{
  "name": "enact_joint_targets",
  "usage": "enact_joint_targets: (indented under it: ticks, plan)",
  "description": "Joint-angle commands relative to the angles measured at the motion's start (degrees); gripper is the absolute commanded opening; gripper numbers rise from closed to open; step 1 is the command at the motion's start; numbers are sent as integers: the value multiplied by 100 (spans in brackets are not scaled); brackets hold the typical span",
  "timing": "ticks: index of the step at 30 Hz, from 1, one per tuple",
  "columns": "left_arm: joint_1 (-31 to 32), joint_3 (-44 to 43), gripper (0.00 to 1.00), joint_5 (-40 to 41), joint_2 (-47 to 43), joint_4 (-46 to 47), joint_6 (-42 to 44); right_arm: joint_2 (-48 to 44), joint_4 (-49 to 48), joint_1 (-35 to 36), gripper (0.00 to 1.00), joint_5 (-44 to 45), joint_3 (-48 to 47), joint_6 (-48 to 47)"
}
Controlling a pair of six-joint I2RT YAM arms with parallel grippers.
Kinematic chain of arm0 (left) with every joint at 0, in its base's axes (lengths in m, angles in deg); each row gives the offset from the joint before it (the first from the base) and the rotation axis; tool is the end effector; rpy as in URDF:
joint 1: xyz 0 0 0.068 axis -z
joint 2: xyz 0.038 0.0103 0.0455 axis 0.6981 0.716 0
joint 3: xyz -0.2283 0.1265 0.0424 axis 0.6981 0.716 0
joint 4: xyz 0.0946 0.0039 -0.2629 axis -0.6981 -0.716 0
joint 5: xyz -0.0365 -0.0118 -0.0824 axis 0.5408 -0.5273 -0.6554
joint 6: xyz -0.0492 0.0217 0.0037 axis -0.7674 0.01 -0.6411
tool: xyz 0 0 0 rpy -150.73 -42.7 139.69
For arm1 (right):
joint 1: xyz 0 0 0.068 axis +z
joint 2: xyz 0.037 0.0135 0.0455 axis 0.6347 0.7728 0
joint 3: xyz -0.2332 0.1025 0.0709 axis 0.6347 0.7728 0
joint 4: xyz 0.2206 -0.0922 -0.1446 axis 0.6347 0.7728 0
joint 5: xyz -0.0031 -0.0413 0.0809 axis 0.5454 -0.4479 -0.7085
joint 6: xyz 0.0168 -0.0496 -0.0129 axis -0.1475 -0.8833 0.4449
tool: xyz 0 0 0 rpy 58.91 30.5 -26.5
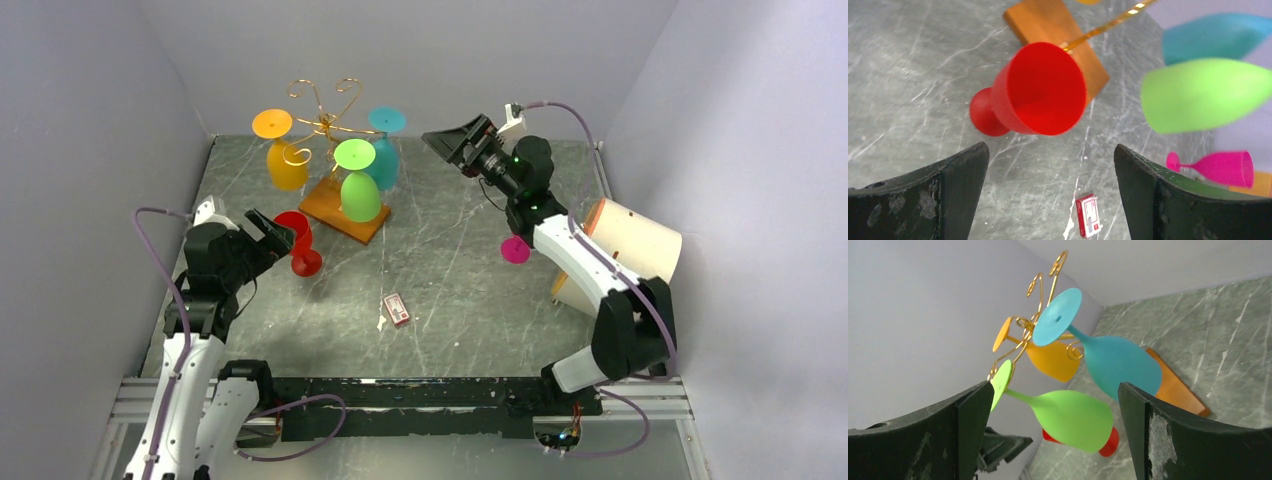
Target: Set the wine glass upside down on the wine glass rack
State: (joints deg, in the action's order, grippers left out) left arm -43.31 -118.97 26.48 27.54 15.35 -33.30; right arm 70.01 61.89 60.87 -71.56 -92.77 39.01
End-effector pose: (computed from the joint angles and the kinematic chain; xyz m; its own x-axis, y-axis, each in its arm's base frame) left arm 0.1773 -0.0063 0.2943 -0.3897 -0.5889 -0.7080 -0.1622 0.8007 -0.5767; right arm 0.3459 0.1495 0.3342 -0.5084 0.6412 -0.5747 -0.4447 0.3761 0.8129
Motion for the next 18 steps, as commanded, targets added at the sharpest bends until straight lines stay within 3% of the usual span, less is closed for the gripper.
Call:
enact_joint_targets:
  ticks: [1,2,7,18]
  plan:
    - [35,-188,98,1151,241,-395,-1032,-672,924,-20,100,-121,65,-1162]
    - [35,-190,100,1237,310,-446,-1170,-807,1104,-18,100,-93,95,-1350]
    - [34,-137,87,1290,615,-331,-1542,-1564,1432,-26,100,-85,399,-2166]
    - [35,-64,60,1120,1191,239,-1555,-2257,1695,-29,96,3,722,-2327]
